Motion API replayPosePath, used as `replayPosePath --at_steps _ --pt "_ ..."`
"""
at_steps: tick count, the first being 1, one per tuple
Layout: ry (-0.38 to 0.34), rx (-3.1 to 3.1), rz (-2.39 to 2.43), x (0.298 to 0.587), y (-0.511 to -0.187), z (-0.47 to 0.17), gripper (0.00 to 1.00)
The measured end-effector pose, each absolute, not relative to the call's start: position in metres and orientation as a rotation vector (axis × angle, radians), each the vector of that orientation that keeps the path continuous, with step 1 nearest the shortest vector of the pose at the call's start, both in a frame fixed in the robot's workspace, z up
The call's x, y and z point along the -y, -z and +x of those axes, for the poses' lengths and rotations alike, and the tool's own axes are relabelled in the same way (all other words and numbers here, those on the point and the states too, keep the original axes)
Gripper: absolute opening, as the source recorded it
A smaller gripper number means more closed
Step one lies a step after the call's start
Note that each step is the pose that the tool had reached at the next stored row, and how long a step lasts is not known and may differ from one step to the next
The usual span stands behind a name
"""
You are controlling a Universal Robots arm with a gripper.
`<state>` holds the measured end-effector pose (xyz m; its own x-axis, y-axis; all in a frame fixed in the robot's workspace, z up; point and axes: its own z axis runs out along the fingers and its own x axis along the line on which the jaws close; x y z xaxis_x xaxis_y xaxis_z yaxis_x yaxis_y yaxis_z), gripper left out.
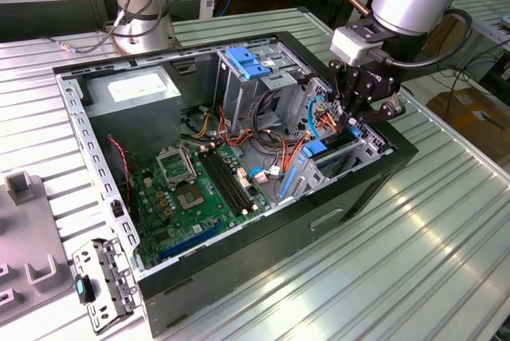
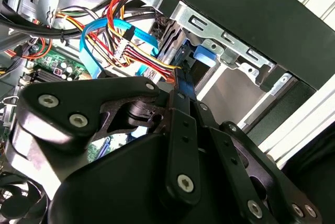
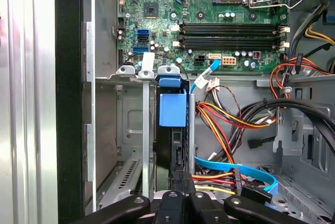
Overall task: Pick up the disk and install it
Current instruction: 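Insert the first disk wire, then insert the second disk wire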
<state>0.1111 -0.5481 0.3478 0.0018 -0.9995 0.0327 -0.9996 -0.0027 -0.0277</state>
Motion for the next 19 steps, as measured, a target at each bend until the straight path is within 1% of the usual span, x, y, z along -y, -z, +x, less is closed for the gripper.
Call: replayPosePath --at_steps 10,19 --pt "-0.067 2.216 2.221 0.548 -0.348 0.111 0.11" --pt "-0.067 2.216 2.221 0.548 -0.348 0.097 0.11"
